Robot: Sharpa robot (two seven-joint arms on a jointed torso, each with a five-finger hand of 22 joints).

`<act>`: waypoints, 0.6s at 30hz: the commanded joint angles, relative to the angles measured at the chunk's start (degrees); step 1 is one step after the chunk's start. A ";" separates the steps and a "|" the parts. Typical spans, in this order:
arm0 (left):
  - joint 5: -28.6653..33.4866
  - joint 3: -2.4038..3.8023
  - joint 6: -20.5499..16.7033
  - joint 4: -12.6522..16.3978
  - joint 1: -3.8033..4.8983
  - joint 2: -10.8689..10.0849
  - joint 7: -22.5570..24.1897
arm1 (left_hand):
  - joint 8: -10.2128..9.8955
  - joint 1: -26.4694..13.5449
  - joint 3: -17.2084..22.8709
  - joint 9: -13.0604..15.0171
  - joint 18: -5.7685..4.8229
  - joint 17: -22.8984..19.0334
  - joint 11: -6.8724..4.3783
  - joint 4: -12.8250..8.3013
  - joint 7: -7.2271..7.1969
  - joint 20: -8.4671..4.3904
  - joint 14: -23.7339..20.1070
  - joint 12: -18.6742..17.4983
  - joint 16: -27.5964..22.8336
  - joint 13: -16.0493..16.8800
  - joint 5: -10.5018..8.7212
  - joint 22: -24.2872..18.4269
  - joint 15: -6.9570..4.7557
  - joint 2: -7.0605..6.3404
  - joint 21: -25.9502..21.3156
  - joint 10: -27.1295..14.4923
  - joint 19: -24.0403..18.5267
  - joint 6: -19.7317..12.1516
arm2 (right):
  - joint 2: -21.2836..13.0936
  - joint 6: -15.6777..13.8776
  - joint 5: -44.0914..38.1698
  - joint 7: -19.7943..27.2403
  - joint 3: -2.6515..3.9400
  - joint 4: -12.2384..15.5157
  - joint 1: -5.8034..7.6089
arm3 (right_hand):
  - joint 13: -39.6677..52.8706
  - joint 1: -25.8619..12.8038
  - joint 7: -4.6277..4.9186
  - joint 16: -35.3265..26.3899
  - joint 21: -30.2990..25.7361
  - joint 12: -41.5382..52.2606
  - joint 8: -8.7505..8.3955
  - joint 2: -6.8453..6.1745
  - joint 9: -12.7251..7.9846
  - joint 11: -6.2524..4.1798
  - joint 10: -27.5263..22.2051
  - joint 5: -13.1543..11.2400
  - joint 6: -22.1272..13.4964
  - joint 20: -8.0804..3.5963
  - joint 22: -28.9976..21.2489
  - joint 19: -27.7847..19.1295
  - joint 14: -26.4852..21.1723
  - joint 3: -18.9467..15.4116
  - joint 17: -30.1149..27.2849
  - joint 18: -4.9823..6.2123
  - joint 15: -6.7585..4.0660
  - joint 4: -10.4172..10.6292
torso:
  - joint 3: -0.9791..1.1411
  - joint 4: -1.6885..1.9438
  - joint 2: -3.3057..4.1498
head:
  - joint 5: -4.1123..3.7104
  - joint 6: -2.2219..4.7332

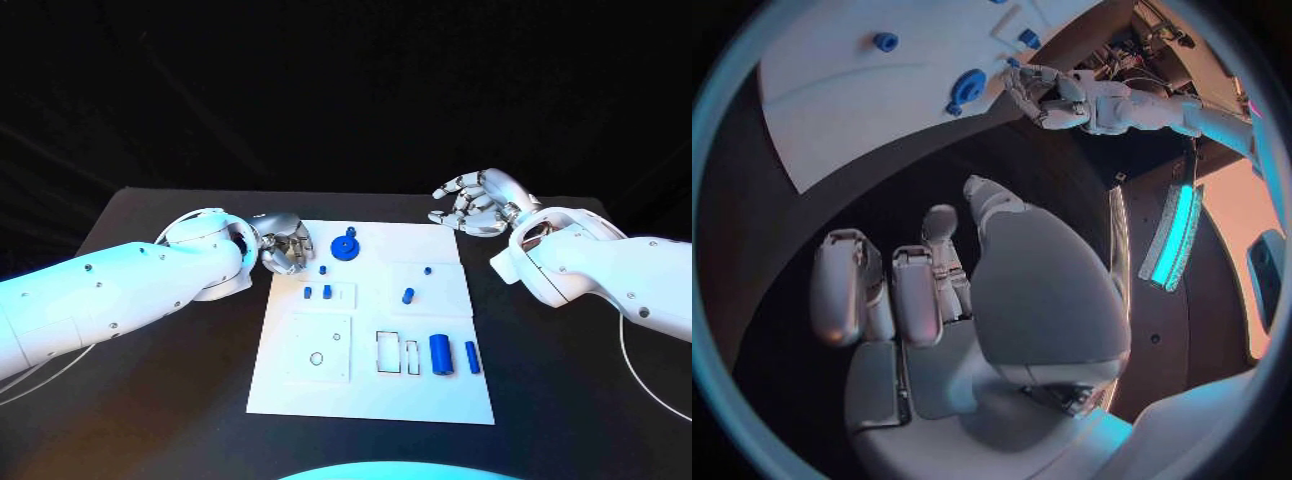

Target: Assemble the parts on the task board

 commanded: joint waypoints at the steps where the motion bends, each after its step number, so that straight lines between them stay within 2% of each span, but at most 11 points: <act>1: 10.77 0.46 -5.73 0.92 0.07 -1.49 4.32 | 0.37 0.85 0.51 0.09 1.42 -3.15 0.35 -0.46 0.25 0.22 -1.87 0.24 -1.78 0.16 0.06 -2.55 0.21 0.03 -2.02 -0.87 -2.23 0.79 | -0.35 5.12 -4.31 -0.47 -0.07 0.17 -0.05 | -7.57 2.22 0.21 -1.67 -2.90 -8.39 0.25 -1.51 -0.39 -0.86 -2.47 -1.16 1.59 -0.04 4.74 -1.23 0.92 3.92 -2.16 1.08 -0.36 -0.25 | 0.07 0.04 -0.15 | -0.26 0.29; 2: 13.70 0.60 -6.89 1.24 0.09 -2.13 5.41 | 0.45 0.97 0.62 0.11 1.38 -2.84 0.37 -0.60 0.37 0.24 -1.70 0.41 -1.70 0.26 0.05 -2.36 0.24 0.14 -1.90 -0.79 -2.05 0.99 | -0.49 6.12 -5.78 -0.60 -0.10 0.25 -0.06 | -11.34 2.25 0.26 -2.22 -3.92 -12.19 0.04 -2.53 -0.65 -0.54 -1.61 -2.00 1.94 0.00 4.31 -1.61 0.68 5.72 -2.72 1.24 -0.20 -0.12 | 0.09 0.04 -0.17 | -0.29 0.32; 4: 19.72 0.79 -8.91 1.89 0.11 -3.34 7.80 | 0.53 1.11 0.70 0.12 1.49 -3.25 0.37 -0.78 0.43 0.26 -1.78 0.80 -1.88 0.46 0.02 -2.75 0.24 0.29 -2.17 -0.55 -2.32 1.16 | -0.76 8.26 -8.89 -1.04 -0.15 0.39 -0.08 | -15.34 2.62 0.42 -2.59 -4.94 -16.63 0.13 -3.06 -0.77 -0.55 -2.13 -2.33 2.85 0.11 3.88 -1.94 0.55 7.72 -3.07 1.40 -0.13 -0.42 | 0.07 0.02 -0.19 | -0.59 0.55; 5: 23.69 0.86 -9.85 2.25 0.13 -4.01 9.47 | 0.49 1.14 0.78 0.08 1.99 -5.98 0.51 -0.94 0.54 0.30 -3.22 0.93 -3.26 0.55 0.00 -4.99 0.32 0.36 -3.82 -1.06 -4.19 1.10 | -0.88 9.27 -10.41 -1.32 -0.18 0.47 -0.09 | -17.18 2.59 0.30 -2.70 -5.19 -18.73 0.16 -3.31 -0.81 -0.46 -2.42 -2.60 3.22 0.17 3.80 -1.98 0.54 8.44 -3.17 1.43 -0.10 -0.50 | 0.07 0.01 -0.19 | -1.00 0.71; 6: 27.23 0.90 -10.39 2.53 0.13 -4.53 10.98 | 0.47 1.16 0.92 0.02 2.52 -10.92 0.83 -1.18 0.83 0.43 -6.21 1.02 -6.10 0.62 0.00 -7.62 0.55 0.46 -6.00 -2.15 -6.70 1.00 | -1.01 10.53 -12.53 -1.72 -0.22 0.56 -0.12 | -17.18 2.59 0.30 -2.70 -5.19 -18.73 0.16 -3.31 -0.81 -0.46 -2.42 -2.60 3.22 0.17 3.80 -1.98 0.54 8.44 -3.17 1.43 -0.10 -0.50 | 0.05 0.01 -0.16 | -1.09 0.76; 7: 31.92 0.94 -10.67 2.86 0.14 -5.16 12.85 | 0.41 1.23 1.02 -0.05 2.52 -15.76 1.11 -1.44 1.08 0.61 -9.16 1.27 -9.02 0.69 -0.02 -7.87 0.76 0.69 -6.59 -3.06 -7.37 0.70 | -1.12 11.69 -14.87 -2.15 -0.26 0.66 -0.17 | -19.98 2.57 0.23 -2.92 -5.88 -21.77 0.25 -3.81 -0.84 -0.32 -2.68 -2.79 3.90 0.23 3.53 -2.21 0.48 9.39 -3.39 1.54 0.00 -0.83 | 0.04 0.01 -0.17 | -1.57 0.88; 8: 37.13 0.97 -10.26 3.16 0.14 -5.77 14.53 | 0.37 1.28 1.03 -0.10 2.52 -16.74 1.26 -1.61 1.20 0.73 -9.96 1.51 -9.96 0.76 -0.05 -8.01 0.88 0.88 -6.92 -3.54 -7.76 0.47 | -1.20 12.83 -17.44 -2.68 -0.30 0.76 -0.25 | -23.74 2.30 0.28 -3.02 -6.31 -25.38 0.19 -4.32 -0.93 -0.14 -1.79 -3.05 4.34 0.39 3.43 -2.30 0.47 10.46 -3.34 1.60 0.22 -1.30 | 0.02 0.02 -0.12 | -1.95 1.04; 12: 55.15 1.01 -6.24 4.01 0.14 -7.62 19.26 | 0.41 0.93 0.63 -0.20 2.55 -18.12 1.66 -1.81 1.67 1.12 -11.51 2.64 -12.21 1.00 -0.08 -8.60 1.24 1.67 -8.10 -4.84 -8.89 -0.14 | -1.37 15.76 -26.28 -4.89 -0.39 1.09 -0.79 | -28.68 1.55 0.03 -2.16 -5.00 -29.78 0.22 -4.77 -1.00 0.02 -0.97 -3.16 5.09 0.45 4.30 -1.38 1.09 11.19 -1.87 1.30 0.31 -2.57 | -0.02 -0.03 -0.13 | -2.82 1.28; 13: 58.32 1.02 -5.36 4.27 0.13 -8.07 20.35 | 0.45 0.81 0.45 -0.19 2.55 -18.21 1.65 -1.79 1.72 1.15 -11.49 2.89 -12.30 1.08 -0.12 -8.66 1.26 1.78 -8.20 -4.78 -8.93 -0.14 | -1.37 16.35 -28.41 -5.53 -0.40 1.18 -0.96 | -30.18 1.43 0.10 -0.47 -2.14 -30.90 0.14 -4.82 -1.05 0.14 -0.50 -2.75 5.19 0.37 5.82 0.08 2.05 11.38 0.66 0.73 0.45 -3.17 | -0.04 0.01 -0.09 | -3.10 1.31; 15: 62.92 1.02 -3.92 4.75 0.12 -8.87 22.15 | 0.53 -0.09 -0.40 -0.19 2.52 -18.46 1.71 -1.43 1.72 1.33 -11.58 3.28 -12.56 1.14 -0.17 -9.00 1.40 1.65 -8.75 -5.19 -9.13 -0.28 | -1.35 17.53 -31.98 -6.93 -0.43 1.31 -1.31 | -31.64 0.98 0.12 -0.22 -0.52 -31.99 0.03 -4.92 -1.14 0.24 -0.16 -2.87 5.26 0.34 6.72 0.90 2.23 11.28 0.93 0.41 0.56 -3.68 | -0.08 0.09 -0.08 | -3.51 1.36; 18: 67.45 1.02 -2.71 5.45 0.11 -9.93 24.19 | 0.56 -0.66 -1.17 -0.20 2.54 -18.69 1.77 -1.20 1.79 1.46 -11.68 3.69 -12.76 1.19 -0.17 -9.45 1.49 1.61 -9.41 -5.61 -9.19 -0.58 | -1.10 19.29 -36.75 -9.21 -0.47 1.37 -1.86 | -33.35 -0.20 0.28 0.04 0.53 -33.34 -0.29 -5.03 -1.33 0.44 -0.30 -3.38 5.11 0.41 7.37 1.41 2.34 10.32 1.29 0.20 0.76 -4.05 | -0.09 0.14 -0.11 | -3.72 1.38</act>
